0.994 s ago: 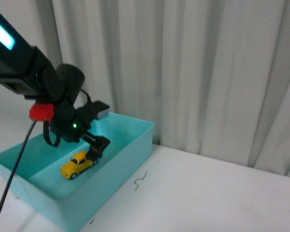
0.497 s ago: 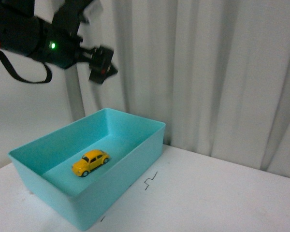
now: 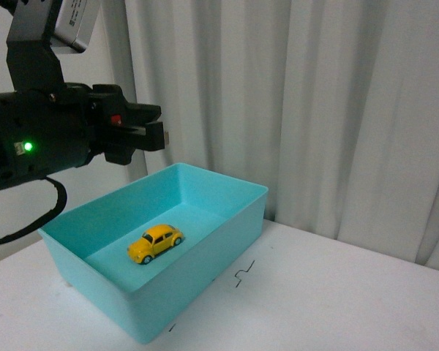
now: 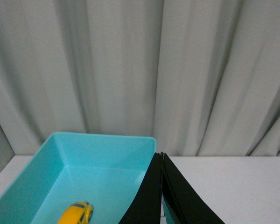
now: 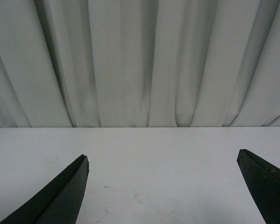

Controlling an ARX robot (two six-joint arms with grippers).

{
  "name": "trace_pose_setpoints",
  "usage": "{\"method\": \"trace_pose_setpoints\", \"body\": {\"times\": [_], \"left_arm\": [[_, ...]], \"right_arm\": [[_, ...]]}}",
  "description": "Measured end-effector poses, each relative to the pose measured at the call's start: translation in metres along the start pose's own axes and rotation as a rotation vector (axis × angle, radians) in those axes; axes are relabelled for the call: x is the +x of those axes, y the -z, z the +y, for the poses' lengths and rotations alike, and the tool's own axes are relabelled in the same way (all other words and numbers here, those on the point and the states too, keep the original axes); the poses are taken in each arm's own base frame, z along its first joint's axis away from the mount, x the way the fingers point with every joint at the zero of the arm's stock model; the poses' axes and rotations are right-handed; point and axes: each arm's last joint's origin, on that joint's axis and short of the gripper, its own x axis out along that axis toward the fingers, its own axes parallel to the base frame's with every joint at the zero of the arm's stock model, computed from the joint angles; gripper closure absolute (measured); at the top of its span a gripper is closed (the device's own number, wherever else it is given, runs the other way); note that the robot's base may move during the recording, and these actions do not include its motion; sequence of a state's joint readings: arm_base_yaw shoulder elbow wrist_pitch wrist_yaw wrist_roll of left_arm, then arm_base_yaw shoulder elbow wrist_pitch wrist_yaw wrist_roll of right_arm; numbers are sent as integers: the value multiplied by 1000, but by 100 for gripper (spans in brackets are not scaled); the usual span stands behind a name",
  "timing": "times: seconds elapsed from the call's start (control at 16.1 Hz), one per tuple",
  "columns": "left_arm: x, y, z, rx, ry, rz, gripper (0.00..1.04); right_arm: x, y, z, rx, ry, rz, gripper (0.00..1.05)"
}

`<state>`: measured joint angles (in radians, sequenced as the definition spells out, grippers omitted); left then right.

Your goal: Wind up and store yellow beetle toy

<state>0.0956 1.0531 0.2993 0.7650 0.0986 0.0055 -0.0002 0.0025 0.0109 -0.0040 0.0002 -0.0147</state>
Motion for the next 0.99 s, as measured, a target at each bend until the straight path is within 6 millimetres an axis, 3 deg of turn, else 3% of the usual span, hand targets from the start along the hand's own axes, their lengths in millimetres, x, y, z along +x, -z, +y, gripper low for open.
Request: {"method": "trace_pose_setpoints", "body": {"times": [0.12, 0.31, 0.81, 0.99], "left_arm": [[-17, 16, -5, -3, 0, 29, 103], [-36, 21, -19, -2, 20, 11, 103], [-70, 44, -17, -3, -5, 22, 103], [-78, 40, -17, -3, -5, 0, 103]], "right_arm": [[0, 0, 0, 0, -2, 0, 7], [0, 0, 0, 0, 0, 0, 7], [0, 0, 0, 0, 0, 0, 7], [0, 0, 0, 0, 0, 0, 7]]}}
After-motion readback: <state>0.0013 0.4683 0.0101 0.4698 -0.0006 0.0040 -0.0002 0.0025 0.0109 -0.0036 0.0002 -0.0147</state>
